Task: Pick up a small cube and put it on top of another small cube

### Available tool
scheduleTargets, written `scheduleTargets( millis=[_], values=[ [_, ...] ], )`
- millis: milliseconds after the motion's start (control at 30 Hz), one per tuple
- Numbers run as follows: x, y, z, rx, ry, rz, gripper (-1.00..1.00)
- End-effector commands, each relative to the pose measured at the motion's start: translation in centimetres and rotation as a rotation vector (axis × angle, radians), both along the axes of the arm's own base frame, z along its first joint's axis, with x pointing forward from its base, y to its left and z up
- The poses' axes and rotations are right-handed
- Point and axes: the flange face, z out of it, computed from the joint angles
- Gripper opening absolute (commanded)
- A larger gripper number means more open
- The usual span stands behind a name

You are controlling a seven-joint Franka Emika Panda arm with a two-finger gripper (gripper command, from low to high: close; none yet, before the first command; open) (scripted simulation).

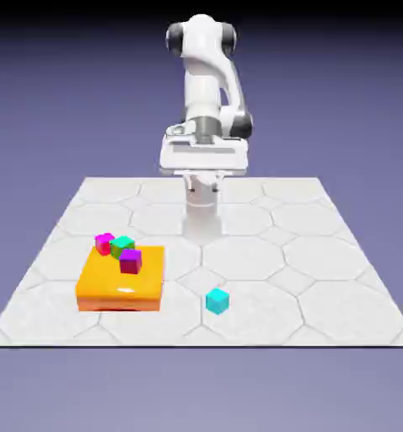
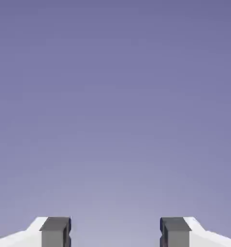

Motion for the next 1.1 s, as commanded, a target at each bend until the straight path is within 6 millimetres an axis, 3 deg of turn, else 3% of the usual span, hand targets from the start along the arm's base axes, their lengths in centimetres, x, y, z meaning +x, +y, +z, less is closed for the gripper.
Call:
scheduleTargets(
  millis=[0, 267, 567, 867, 933, 1033, 1067],
  values=[
    [0.8, -0.3, -0.9, 0.020, 0.052, -0.023, 0.00],
    [5.7, -2.0, -8.9, 0.178, 0.469, -0.210, 0.00],
    [8.3, -3.0, -19.2, 0.357, 0.937, -0.415, 0.00],
    [8.4, -2.7, -29.3, 0.532, 1.411, -0.596, 0.00],
    [8.3, -2.7, -29.8, 0.540, 1.433, -0.603, 0.00],
    [6.1, -0.7, -34.7, 0.540, 1.433, -0.603, 0.00],
    [5.7, -0.4, -35.4, 0.540, 1.433, -0.603, 0.00]
  ],
)
